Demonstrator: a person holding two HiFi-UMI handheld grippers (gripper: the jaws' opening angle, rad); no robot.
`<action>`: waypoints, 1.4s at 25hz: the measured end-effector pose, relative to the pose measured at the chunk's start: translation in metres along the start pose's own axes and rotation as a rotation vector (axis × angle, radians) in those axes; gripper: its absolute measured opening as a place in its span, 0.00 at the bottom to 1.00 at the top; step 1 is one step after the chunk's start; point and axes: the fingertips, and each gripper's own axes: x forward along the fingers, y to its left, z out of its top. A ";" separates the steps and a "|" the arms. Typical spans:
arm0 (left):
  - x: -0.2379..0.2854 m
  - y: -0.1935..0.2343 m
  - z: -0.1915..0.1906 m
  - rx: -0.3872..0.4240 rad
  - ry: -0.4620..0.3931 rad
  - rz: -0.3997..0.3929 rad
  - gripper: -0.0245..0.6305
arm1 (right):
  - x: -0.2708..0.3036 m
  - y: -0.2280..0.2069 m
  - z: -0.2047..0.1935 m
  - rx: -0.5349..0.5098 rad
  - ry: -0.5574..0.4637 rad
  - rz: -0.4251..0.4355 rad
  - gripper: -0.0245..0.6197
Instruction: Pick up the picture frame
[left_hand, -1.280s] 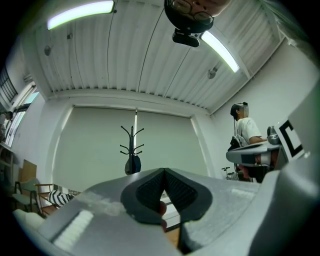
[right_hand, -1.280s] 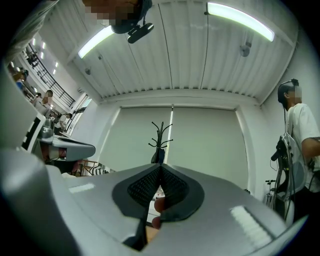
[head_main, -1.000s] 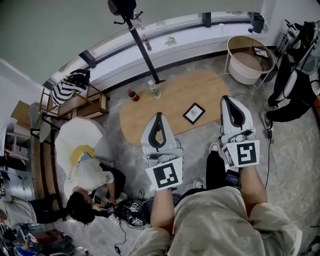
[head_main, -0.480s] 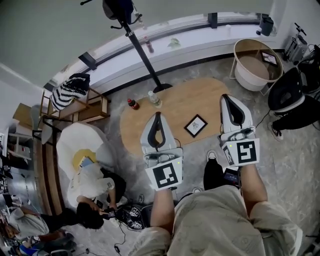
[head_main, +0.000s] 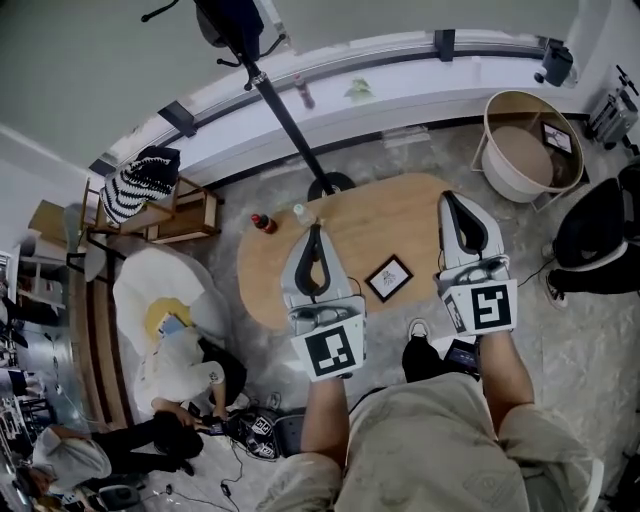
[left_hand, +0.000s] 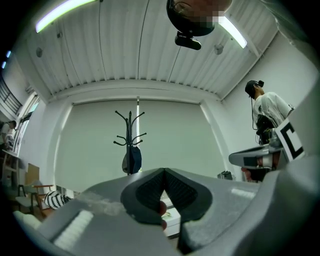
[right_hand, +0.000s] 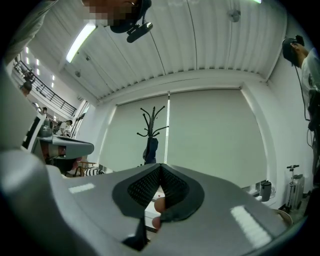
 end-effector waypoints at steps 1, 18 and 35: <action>0.009 0.000 -0.001 -0.002 0.000 0.006 0.04 | 0.007 -0.006 -0.002 0.002 0.001 0.002 0.04; 0.083 0.007 -0.017 -0.002 0.007 0.071 0.04 | 0.087 -0.042 -0.021 0.011 -0.001 0.060 0.04; 0.094 0.047 -0.054 -0.029 0.051 0.052 0.04 | 0.115 0.000 -0.051 -0.018 0.062 0.067 0.04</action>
